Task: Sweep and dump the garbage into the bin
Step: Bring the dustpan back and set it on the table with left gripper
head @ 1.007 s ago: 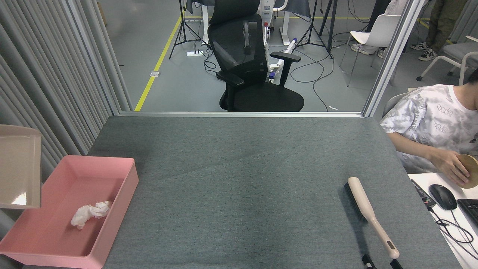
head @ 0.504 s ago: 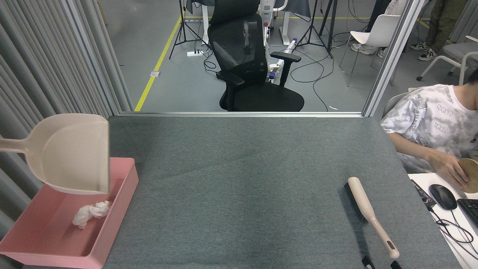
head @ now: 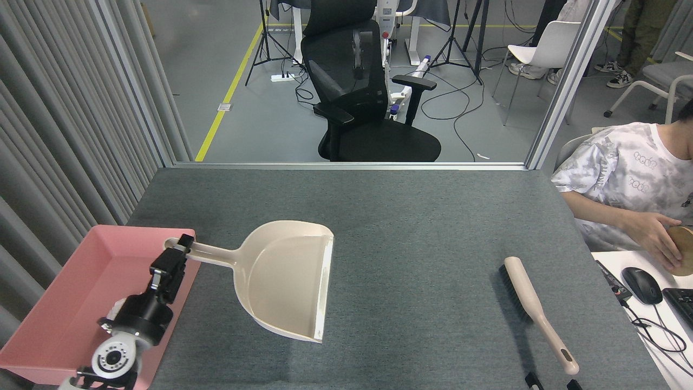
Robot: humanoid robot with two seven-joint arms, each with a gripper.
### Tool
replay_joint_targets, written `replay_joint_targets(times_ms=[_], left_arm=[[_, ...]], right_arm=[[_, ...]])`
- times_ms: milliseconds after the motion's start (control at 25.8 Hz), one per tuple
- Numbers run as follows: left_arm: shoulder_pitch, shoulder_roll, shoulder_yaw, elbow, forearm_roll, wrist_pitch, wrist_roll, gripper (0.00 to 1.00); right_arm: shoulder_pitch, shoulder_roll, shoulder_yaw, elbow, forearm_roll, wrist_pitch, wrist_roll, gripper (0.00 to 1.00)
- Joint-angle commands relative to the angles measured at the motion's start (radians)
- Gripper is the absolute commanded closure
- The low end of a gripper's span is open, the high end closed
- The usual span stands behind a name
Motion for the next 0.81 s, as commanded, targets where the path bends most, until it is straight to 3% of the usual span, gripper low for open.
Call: replay_joint_targets(times_ms=[0, 194, 426, 504, 775], left_arm=[[0.032, -0.144, -0.015, -0.013, -0.108, 0.021, 0.004, 1.00], [0.036, -0.310, -0.017, -0.012, -0.232, 0.033, 0.015, 1.00], [0.049, -0.441, -0.006, 0.011, -0.426, 0.052, 0.043, 1.00], [0.059, -0.454, 0.000, 0.023, -0.490, 0.062, 0.057, 1.00], [0.058, -0.456, 0.060, 0.079, -0.508, 0.087, 0.092, 1.00]], right_arm=[[0.002, 0.000, 0.000, 0.000, 0.001, 0.001, 0.001, 0.00], [0.015, -0.005, 0.000, 0.000, 0.001, 0.001, 0.001, 0.00], [0.016, -0.003, 0.000, 0.000, 0.003, 0.001, 0.001, 0.00], [0.018, -0.005, 0.000, 0.000, 0.001, -0.001, 0.001, 0.00], [0.024, -0.008, 0.002, 0.000, 0.004, -0.004, 0.001, 0.00]])
